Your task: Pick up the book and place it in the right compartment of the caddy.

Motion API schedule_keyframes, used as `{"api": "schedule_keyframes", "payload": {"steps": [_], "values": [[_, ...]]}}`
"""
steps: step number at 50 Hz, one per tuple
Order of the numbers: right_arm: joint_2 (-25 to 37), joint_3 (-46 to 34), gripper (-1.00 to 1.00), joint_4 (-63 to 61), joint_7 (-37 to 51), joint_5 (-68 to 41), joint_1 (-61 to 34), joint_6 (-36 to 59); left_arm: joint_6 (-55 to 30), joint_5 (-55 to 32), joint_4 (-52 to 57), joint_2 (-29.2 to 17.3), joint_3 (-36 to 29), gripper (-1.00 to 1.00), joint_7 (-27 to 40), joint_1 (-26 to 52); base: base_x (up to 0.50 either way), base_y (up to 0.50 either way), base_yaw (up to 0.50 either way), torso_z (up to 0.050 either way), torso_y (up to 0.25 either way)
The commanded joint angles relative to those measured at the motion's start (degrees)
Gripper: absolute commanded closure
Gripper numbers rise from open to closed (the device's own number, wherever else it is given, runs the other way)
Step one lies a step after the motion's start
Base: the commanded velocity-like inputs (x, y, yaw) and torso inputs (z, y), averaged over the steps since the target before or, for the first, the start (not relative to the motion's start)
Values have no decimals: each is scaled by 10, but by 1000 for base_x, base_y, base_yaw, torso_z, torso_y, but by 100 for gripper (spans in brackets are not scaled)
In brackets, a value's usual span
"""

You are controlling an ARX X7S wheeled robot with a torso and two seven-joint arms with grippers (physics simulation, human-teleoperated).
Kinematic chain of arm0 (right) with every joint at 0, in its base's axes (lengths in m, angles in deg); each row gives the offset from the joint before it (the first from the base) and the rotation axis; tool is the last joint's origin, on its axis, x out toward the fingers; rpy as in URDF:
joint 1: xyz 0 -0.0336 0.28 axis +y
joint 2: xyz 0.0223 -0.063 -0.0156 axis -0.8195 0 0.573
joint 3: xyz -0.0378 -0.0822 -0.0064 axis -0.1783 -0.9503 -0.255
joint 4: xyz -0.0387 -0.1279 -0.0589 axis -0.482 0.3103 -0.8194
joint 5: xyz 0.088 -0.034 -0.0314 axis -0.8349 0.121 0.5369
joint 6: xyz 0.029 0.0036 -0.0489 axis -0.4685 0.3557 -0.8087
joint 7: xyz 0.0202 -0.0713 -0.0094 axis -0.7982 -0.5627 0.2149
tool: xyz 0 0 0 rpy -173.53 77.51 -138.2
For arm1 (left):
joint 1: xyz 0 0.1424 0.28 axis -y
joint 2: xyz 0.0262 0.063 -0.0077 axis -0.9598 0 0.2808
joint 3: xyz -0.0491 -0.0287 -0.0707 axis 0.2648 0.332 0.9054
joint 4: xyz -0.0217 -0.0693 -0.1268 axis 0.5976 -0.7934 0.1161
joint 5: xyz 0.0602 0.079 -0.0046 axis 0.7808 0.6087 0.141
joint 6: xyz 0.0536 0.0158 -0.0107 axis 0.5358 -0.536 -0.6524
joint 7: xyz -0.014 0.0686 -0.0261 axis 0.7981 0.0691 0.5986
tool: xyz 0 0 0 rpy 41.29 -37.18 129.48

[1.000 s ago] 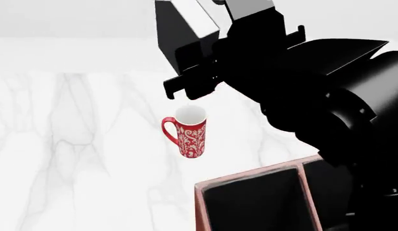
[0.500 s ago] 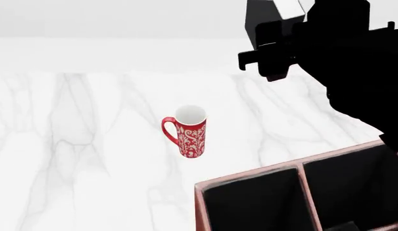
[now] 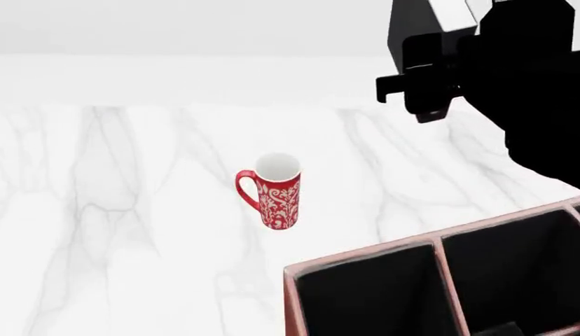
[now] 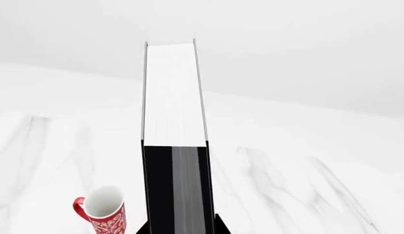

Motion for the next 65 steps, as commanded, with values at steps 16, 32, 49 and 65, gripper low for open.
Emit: {"api": "schedule_keyframes", "payload": {"steps": [16, 32, 49, 65], "values": [[81, 72, 100, -54, 55, -17, 45, 36, 10, 2, 2, 1, 0, -100, 0, -1, 0, 0, 0, 1, 1], [127, 106, 100, -67, 85, -28, 88, 39, 8, 3, 0, -4, -4, -100, 1, 3, 0, 0, 0, 0, 1], [170, 151, 100, -98, 153, -48, 116, 72, 12, 2, -5, -4, -4, -100, -1, 3, 0, 0, 0, 0, 2], [190, 185, 100, -101, 186, -61, 133, 74, 14, 6, -12, -7, -11, -100, -1, 8, 0, 0, 0, 1, 1]]}}
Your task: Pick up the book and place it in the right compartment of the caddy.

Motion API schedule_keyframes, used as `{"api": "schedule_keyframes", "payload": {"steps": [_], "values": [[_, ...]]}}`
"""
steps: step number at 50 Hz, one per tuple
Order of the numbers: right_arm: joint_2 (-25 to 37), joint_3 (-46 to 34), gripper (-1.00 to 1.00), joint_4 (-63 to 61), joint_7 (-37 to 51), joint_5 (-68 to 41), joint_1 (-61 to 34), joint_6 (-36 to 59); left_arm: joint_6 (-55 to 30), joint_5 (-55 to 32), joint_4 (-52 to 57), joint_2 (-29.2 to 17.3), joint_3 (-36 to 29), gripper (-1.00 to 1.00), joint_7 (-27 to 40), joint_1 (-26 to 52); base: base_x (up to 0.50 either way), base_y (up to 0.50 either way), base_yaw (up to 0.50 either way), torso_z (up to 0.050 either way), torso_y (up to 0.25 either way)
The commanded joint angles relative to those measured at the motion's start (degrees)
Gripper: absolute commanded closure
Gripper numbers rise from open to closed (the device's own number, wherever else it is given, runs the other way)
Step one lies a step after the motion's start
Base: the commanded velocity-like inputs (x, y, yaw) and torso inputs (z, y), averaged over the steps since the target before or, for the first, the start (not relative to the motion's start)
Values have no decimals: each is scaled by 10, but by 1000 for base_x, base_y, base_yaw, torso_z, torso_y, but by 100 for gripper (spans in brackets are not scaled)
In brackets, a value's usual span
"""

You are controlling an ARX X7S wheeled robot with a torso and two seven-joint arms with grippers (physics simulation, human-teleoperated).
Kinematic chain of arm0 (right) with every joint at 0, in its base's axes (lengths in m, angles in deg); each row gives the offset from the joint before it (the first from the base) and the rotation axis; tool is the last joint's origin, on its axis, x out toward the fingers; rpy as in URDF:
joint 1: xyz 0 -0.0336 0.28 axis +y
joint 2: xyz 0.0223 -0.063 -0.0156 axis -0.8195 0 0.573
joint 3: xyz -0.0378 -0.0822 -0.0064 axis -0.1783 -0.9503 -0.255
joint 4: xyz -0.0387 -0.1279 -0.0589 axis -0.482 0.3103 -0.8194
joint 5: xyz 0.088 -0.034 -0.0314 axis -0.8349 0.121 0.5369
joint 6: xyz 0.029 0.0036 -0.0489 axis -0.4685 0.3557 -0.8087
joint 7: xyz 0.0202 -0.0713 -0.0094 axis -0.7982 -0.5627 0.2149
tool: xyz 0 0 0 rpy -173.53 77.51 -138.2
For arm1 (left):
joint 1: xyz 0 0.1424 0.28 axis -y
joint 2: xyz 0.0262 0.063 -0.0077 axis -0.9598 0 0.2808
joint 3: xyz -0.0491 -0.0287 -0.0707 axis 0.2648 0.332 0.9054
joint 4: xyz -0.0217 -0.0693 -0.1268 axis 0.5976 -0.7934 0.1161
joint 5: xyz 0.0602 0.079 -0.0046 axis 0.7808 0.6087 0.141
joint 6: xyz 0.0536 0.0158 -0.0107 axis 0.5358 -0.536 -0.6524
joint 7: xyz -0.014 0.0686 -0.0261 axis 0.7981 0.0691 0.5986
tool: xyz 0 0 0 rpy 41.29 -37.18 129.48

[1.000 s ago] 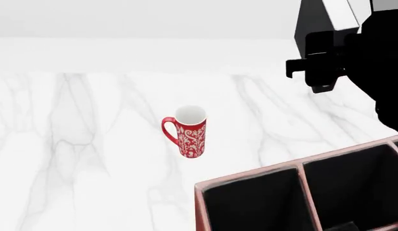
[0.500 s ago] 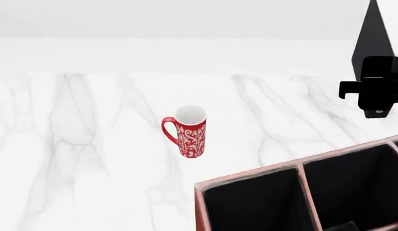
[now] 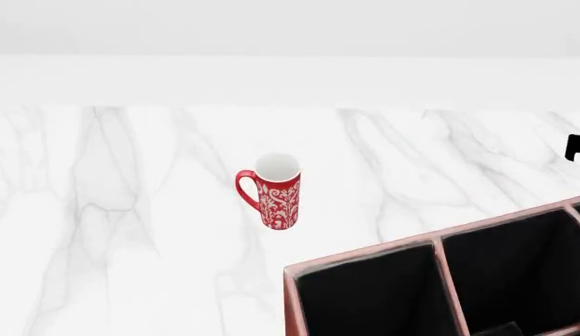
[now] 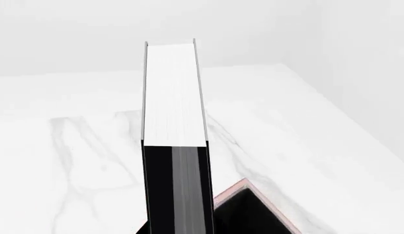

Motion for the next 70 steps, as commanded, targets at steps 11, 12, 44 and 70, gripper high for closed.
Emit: {"api": "schedule_keyframes", "payload": {"steps": [11, 12, 44, 70], "values": [[27, 60, 100, -8, 50, 3, 2, 3, 4, 3, -5, -1, -6, -100, -1, 3, 0, 0, 0, 0, 2], [28, 64, 100, -9, 55, 1, 4, 3, 5, 3, -6, -1, -7, -100, -1, 3, 0, 0, 0, 0, 0], [30, 64, 100, 3, 72, 15, 21, -22, 3, 7, -3, -4, -14, -100, 3, 4, 0, 0, 0, 0, 1], [45, 150, 100, -8, 297, -219, -10, 121, 8, 0, -7, -4, -8, -100, 0, 1, 0, 0, 0, 0, 2]]}}
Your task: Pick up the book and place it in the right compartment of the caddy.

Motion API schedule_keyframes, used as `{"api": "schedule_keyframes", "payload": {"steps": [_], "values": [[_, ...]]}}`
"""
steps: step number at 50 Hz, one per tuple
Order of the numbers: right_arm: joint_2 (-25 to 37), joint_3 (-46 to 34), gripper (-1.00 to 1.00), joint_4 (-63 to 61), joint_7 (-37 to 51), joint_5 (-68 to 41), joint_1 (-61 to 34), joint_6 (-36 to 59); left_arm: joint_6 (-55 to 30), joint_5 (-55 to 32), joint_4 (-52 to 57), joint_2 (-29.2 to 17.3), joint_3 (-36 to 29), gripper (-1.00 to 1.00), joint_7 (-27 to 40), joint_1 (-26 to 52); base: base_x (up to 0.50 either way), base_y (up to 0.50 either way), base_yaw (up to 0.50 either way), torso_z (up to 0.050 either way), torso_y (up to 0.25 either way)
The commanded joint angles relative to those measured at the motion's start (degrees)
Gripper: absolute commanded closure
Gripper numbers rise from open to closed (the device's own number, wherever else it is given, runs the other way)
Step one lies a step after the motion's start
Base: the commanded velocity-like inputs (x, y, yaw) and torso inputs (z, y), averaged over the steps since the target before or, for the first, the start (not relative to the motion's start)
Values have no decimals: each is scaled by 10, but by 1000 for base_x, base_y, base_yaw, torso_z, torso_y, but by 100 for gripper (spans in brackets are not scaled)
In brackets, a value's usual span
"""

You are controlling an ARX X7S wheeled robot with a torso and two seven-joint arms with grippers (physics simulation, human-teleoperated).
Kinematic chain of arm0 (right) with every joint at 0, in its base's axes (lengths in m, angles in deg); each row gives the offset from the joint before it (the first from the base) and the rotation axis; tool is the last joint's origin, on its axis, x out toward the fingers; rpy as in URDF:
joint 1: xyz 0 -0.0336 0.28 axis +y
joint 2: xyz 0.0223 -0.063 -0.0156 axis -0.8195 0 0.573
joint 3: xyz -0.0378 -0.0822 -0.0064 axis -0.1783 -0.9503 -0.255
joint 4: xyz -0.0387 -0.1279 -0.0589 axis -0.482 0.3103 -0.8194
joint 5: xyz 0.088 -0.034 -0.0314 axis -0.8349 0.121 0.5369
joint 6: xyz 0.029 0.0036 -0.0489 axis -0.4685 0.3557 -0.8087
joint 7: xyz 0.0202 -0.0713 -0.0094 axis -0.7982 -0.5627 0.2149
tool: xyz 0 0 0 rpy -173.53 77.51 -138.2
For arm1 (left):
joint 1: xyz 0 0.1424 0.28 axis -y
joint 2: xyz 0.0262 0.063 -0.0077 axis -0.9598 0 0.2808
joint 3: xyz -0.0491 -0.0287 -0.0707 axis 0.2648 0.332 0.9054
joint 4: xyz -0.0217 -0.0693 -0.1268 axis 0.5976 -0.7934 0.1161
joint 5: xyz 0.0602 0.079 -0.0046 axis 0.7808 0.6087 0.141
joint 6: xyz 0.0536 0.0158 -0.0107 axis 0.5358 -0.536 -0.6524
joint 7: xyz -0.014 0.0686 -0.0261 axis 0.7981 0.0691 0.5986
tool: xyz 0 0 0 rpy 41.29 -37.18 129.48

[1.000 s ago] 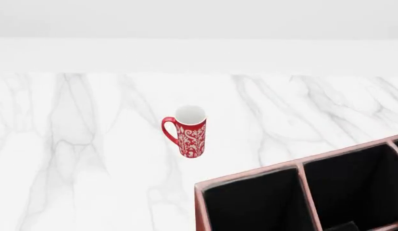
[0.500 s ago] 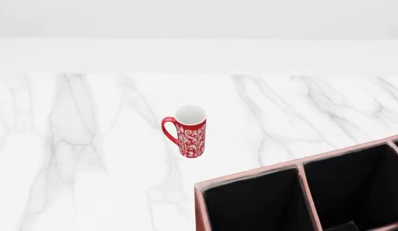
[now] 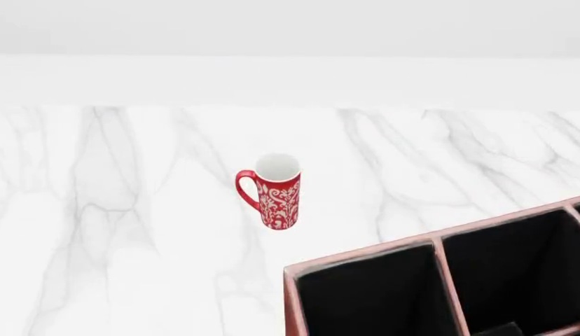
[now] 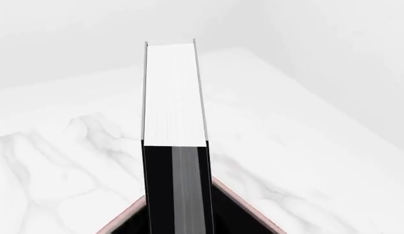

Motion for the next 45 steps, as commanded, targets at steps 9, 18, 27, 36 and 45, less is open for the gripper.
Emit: {"api": "schedule_keyframes", "payload": {"steps": [9, 18, 27, 36, 45], "values": [[50, -1, 100, 33, 217, -221, -35, 35, 6, -3, -9, 1, 1, -100, -2, 1, 0, 0, 0, 0, 2], [81, -22, 100, 33, 256, -273, -26, 17, 9, -4, -10, 2, 2, -100, -4, -1, 0, 0, 0, 0, 1], [92, -17, 100, 27, 235, -248, 13, -14, 7, -2, -10, 0, -2, -100, -2, 2, 0, 0, 0, 1, 1], [90, -23, 100, 16, 206, -218, 26, -33, 5, -4, -4, 0, 1, -100, -1, -1, 0, 0, 0, 0, 1], [87, -28, 100, -1, 158, -179, 51, -61, 7, -1, -8, 0, -3, -100, -2, 0, 0, 0, 0, 0, 1]]}}
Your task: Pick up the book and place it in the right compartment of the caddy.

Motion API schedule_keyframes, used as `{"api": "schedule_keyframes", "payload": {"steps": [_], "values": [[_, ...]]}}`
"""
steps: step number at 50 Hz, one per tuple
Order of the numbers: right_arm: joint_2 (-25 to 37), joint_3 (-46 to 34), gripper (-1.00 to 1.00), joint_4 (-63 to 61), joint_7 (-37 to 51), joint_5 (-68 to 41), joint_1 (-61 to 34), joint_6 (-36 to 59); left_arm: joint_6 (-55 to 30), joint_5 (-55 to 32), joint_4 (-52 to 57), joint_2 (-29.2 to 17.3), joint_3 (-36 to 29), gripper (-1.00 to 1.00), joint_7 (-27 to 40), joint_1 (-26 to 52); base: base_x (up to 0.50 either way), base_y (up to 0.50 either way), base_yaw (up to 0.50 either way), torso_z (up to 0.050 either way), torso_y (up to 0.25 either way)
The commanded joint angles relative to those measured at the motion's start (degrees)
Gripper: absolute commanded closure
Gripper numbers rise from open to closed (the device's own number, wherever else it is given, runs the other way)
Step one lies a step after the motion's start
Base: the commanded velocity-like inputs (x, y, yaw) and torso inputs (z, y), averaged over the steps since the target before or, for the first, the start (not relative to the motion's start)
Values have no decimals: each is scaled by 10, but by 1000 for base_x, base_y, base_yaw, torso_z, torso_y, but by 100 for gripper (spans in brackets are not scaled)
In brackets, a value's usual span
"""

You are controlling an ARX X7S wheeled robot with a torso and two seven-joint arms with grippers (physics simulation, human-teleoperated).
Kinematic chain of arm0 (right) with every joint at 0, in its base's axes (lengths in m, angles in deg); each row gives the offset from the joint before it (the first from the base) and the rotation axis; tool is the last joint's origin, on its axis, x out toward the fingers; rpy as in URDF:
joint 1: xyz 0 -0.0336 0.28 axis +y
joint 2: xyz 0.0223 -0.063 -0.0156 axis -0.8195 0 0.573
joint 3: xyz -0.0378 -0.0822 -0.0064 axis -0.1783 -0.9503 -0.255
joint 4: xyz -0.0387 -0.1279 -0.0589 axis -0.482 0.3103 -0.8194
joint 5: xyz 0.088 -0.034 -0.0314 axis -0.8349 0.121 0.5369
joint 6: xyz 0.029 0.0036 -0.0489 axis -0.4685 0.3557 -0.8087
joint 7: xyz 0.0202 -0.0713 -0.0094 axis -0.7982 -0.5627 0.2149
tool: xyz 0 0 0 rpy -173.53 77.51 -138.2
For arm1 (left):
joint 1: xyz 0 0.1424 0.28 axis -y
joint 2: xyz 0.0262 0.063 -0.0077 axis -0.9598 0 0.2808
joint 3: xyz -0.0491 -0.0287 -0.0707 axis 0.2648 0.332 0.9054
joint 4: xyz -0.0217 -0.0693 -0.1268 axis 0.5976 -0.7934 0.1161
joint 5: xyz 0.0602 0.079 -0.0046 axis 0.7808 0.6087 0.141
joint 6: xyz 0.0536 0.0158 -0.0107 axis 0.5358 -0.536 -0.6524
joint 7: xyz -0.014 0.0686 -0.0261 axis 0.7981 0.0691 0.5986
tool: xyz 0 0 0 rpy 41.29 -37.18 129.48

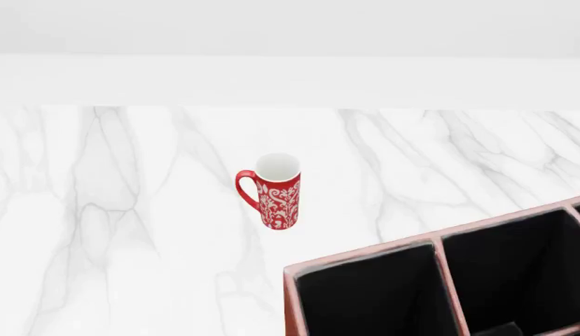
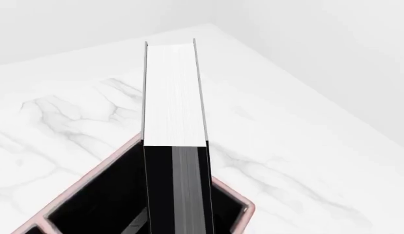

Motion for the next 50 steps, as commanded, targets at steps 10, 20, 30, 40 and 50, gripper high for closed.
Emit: {"api": "schedule_keyframes", "payload": {"steps": [10, 20, 30, 40, 50], "values": [[-10, -9, 100, -16, -85, 77, 48, -54, -1, 4, 0, -1, -5, -100, 2, 1, 0, 0, 0, 0, 1], [-17, -10, 100, -7, -111, 94, 84, -79, -1, 2, 3, -1, -3, -100, 2, -1, 0, 0, 0, 1, 2], [-16, 1, 100, 3, -98, 64, 96, -75, -1, 2, 2, -2, -4, -100, 2, 1, 0, 0, 0, 0, 1], [-21, -5, 100, 5, -122, 85, 113, -93, 1, 2, 5, -1, -2, -100, 2, -3, 0, 0, 0, 0, 2], [-39, -32, 100, 24, -161, 124, 124, -112, -2, 2, 10, -2, -1, -100, 3, -4, 0, 0, 0, 1, 1]]}}
